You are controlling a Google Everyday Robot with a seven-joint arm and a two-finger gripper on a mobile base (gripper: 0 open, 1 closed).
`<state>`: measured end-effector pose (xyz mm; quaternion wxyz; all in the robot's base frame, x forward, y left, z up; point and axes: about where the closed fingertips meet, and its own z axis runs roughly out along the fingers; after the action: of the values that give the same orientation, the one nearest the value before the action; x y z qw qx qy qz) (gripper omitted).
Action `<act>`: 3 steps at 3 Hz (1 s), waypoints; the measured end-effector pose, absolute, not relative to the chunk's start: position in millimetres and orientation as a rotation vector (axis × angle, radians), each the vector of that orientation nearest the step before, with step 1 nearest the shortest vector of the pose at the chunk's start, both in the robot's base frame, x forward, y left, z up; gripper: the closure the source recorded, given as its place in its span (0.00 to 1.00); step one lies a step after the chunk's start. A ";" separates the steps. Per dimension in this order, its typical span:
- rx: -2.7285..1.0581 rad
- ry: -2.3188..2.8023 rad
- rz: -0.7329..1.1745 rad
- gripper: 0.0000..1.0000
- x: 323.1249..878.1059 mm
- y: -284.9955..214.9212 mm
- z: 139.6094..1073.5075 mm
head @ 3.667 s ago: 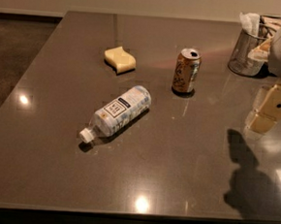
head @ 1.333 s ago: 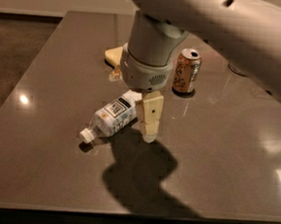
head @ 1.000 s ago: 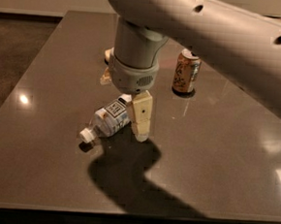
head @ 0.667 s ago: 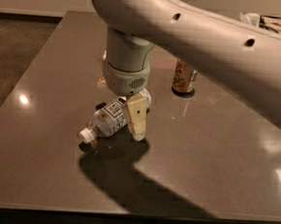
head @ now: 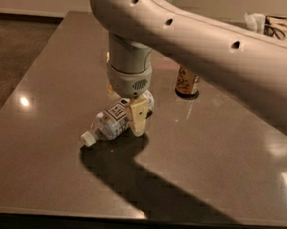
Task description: Pick blue plastic bottle
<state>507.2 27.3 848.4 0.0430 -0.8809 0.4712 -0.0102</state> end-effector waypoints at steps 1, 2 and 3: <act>-2.682 1.469 -0.031 0.49 513.6 19.7 855.0; -2.648 1.476 -0.012 0.72 513.5 14.0 873.9; -2.581 1.461 0.043 0.96 507.6 10.4 912.3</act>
Offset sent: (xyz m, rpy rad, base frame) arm 0.0030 -0.0239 0.0507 0.0565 0.0174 -0.0543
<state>507.6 10.4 912.3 0.0876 -0.8668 0.4907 0.0144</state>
